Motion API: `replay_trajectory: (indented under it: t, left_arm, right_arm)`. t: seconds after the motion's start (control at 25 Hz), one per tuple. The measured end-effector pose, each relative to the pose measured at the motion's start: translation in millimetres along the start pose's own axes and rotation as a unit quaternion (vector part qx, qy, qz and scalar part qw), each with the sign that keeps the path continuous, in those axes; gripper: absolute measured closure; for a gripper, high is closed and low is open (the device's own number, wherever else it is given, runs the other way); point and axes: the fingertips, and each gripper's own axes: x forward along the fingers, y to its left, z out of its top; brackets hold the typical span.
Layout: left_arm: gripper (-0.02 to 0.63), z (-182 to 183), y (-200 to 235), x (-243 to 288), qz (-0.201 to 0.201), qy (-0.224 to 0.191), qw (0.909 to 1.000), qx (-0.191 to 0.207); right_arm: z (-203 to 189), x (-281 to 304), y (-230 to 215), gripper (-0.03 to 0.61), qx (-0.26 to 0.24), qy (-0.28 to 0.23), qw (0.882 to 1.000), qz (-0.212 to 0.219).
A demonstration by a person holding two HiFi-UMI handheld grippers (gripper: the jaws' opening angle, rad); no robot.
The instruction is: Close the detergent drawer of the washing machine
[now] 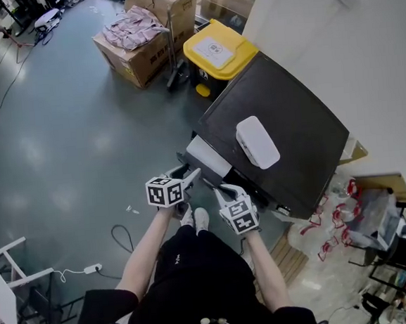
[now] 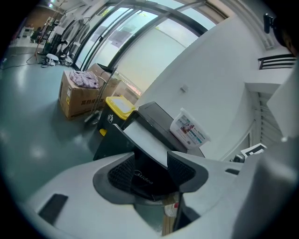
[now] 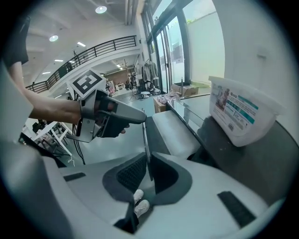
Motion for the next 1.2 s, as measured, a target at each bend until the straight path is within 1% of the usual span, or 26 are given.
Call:
replay_trajectory:
  t: [0.32,0.56,0.72,0.88,1.04,1.2]
  left_arm:
    - [0.408,12,-3,18,-0.002,-0.002,1.0000,-0.004]
    - [0.408,18,-6,30,0.000,0.001,1.0000,0.003]
    - [0.408,22,-4,36,0.002,0.004,1.0000,0.005]
    - [0.408,25,-4,41,0.006,0.010,0.9999,0.010]
    - [0.408,29,-9,44,-0.002,0.004,1.0000,0.006]
    - [0.408,30,-8,51,0.000,0.005,1.0000,0.002]
  right_arm:
    - [9,0,-22,0.540,-0.001,-0.004,1.000,-0.025]
    - [15,1,-35,0.540,-0.008,-0.014,0.999,-0.039]
    - [12,3,-39,0.540,-0.005,0.004,0.999,-0.043]
    - [13,4,-45,0.540,-0.009,0.015,0.998,-0.059]
    - [13,4,-49,0.540,-0.009,0.017,0.998,-0.065]
    - [15,3,-56,0.540,-0.006,0.018,0.997,-0.073]
